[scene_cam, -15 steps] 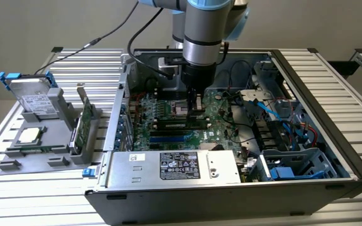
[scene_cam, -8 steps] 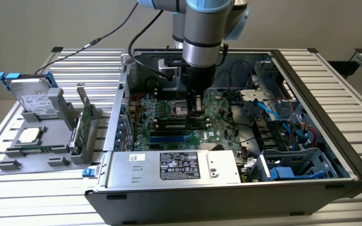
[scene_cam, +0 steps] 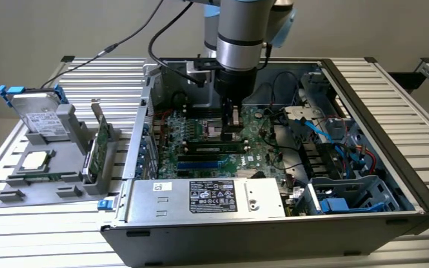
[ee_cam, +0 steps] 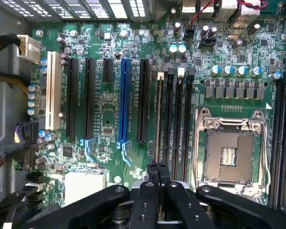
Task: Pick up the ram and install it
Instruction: 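Press down the ram until it locks into place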
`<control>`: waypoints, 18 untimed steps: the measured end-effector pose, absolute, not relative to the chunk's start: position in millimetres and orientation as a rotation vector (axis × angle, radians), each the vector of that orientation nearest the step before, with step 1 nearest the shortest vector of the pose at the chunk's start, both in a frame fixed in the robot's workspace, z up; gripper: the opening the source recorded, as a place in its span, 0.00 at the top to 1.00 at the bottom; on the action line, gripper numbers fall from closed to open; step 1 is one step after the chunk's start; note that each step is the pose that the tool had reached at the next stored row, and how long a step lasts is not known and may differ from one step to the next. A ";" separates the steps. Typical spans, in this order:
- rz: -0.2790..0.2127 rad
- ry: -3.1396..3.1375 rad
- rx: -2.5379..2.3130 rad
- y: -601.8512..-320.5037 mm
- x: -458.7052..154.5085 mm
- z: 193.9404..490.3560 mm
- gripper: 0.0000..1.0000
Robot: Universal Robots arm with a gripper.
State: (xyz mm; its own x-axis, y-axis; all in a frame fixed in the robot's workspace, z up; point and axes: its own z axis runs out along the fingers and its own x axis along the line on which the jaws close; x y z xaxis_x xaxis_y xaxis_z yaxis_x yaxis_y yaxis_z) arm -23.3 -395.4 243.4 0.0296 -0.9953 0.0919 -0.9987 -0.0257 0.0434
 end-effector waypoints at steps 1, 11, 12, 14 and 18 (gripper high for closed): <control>0.055 -2.124 2.184 -395.4 -26.7 243.5 0.90; 0.057 -2.125 2.185 -395.4 -41.7 243.5 0.90; 0.057 -2.125 2.185 -395.4 -41.7 243.5 0.90; 0.057 -2.125 2.185 -395.4 -41.7 243.5 0.90; 0.057 -2.125 2.185 -395.4 -41.7 243.5 0.90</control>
